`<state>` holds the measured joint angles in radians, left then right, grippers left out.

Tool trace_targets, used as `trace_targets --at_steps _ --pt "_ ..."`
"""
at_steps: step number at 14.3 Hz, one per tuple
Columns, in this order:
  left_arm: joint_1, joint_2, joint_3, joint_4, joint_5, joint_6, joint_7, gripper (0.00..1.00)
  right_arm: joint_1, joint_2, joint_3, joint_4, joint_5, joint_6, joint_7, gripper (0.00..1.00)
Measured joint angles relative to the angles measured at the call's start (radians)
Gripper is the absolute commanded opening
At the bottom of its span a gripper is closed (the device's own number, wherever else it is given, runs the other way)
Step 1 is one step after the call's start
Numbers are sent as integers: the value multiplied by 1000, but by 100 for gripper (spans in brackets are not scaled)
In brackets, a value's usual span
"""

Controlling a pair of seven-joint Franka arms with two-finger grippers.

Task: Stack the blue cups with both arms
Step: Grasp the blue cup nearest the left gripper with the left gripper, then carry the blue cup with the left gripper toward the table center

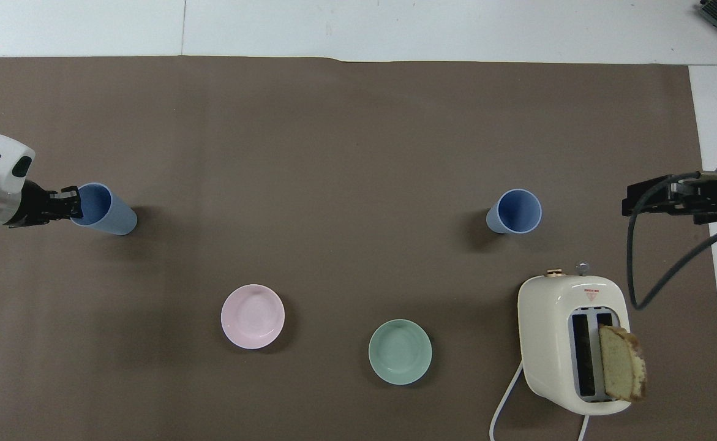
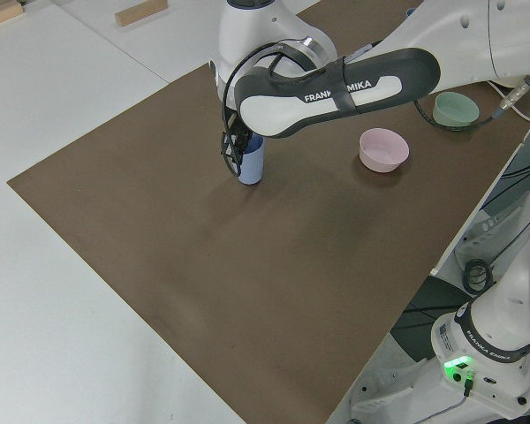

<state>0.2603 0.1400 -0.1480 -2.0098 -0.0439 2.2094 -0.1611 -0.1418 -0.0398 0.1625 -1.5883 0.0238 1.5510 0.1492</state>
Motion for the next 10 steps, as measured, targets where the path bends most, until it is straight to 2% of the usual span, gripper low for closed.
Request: trace_targets --at_steps 3,6,8,10 --pt "-1 -5 -2 54 0 0 0 0 0 0 0 0 0 0 0 100" --pt "-17 -13 -17 173 -1 -11 -7 0 0 0 0 0 0 0 0 100" --pt "-70 -18 -23 240 -1 -25 -83 0 0 0 0 0 0 0 0 100" --pt "-154 -20 -27 265 -1 -26 -196 0 0 0 0 0 0 0 0 100"
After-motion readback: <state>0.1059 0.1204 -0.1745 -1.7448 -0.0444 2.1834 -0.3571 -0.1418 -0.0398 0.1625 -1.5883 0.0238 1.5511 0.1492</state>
